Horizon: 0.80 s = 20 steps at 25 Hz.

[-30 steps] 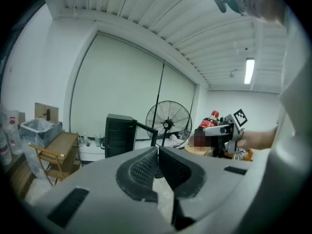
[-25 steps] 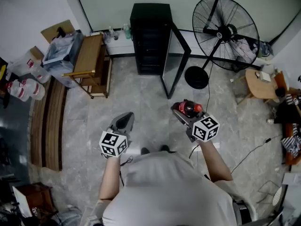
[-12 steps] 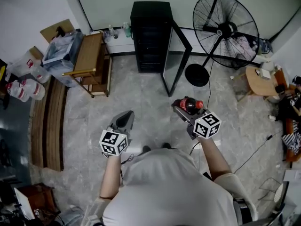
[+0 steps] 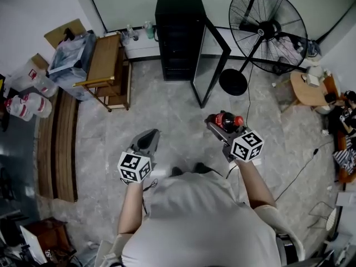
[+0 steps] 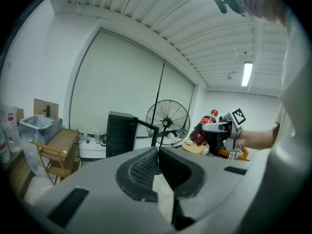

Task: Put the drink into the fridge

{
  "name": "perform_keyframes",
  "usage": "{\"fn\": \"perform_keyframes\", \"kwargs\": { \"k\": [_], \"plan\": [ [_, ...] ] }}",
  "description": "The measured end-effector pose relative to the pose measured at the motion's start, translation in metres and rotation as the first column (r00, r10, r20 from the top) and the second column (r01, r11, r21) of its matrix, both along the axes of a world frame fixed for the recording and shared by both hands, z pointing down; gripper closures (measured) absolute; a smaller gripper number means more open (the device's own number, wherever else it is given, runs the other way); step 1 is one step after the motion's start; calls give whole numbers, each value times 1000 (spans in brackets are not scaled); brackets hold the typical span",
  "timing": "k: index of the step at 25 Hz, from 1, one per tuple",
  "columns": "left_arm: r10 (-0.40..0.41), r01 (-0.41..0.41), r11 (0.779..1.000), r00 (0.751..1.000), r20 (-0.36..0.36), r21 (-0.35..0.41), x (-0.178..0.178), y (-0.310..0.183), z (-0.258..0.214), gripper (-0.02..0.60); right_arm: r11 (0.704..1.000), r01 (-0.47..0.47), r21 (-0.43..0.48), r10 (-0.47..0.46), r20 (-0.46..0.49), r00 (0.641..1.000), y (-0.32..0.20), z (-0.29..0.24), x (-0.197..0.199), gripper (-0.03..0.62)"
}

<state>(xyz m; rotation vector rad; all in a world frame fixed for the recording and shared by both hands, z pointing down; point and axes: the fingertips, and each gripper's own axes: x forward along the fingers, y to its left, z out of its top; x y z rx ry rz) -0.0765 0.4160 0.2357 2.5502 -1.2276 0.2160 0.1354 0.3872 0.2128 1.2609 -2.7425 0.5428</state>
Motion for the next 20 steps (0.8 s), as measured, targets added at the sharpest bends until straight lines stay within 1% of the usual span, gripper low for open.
{"fn": "perform_keyframes", "kwargs": {
  "k": [5,9,15,20],
  "plan": [
    [6,-6,1000,1000,6,-14,-17,6,8,572,1000,-16,-10,16,5,1000,8,5,-13,284],
    [0,0,1000,1000,0,-21,-24,6,10,572,999,-25,-30,25,2,1000,9,12,-16,284],
    [-8,8,1000,1000,6,-30,-25,-3,18,572,999,-21,-38,21,8,1000,-5,20,-16,284],
    [-27,28,999,1000,16,-41,-26,-24,24,574,999,-1,-38,2,10,1000,-34,28,-18,284]
  ]
}}
